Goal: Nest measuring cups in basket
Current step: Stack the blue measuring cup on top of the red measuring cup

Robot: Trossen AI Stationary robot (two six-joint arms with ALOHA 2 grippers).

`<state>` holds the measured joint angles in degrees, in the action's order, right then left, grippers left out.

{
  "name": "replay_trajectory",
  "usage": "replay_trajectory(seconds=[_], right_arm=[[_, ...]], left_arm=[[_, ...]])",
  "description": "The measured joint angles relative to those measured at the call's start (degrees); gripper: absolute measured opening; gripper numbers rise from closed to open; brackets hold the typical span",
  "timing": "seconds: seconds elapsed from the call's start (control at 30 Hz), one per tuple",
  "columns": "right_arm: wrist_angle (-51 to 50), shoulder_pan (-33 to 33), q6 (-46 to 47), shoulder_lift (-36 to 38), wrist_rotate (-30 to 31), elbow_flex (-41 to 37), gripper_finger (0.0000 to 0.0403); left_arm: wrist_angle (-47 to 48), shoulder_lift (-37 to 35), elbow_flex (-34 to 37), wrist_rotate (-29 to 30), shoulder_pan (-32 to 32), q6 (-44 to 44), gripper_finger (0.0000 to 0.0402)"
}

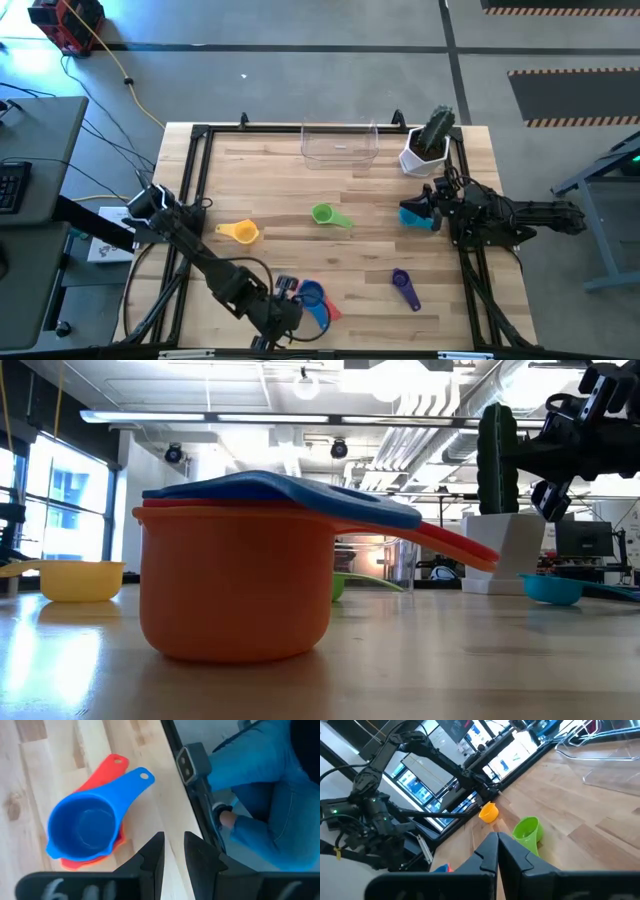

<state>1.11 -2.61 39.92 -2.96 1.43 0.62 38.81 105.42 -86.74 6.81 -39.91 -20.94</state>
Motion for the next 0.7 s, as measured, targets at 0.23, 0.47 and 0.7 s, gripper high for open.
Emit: replay_trajectory(seconds=[0.23, 0.47, 0.7], right_arm=[[8.1, 0.0, -3.0, 0.0, 0.9, 0.0, 0.0], [19.4, 0.0, -9.0, -0.5, -8.9, 3.6, 0.0], [18.3, 1.6, -10.4, -9.9, -11.2, 12.0, 0.0]], left_arm=[[0.2, 3.0, 0.1, -0.6, -0.3, -2.4, 0.0062], [-1.8, 3.8, 0.1, 1.1, 0.0, -5.5, 0.0062], [-3.4, 5.1, 0.0, 0.4, 1.3, -7.1, 0.0062]])
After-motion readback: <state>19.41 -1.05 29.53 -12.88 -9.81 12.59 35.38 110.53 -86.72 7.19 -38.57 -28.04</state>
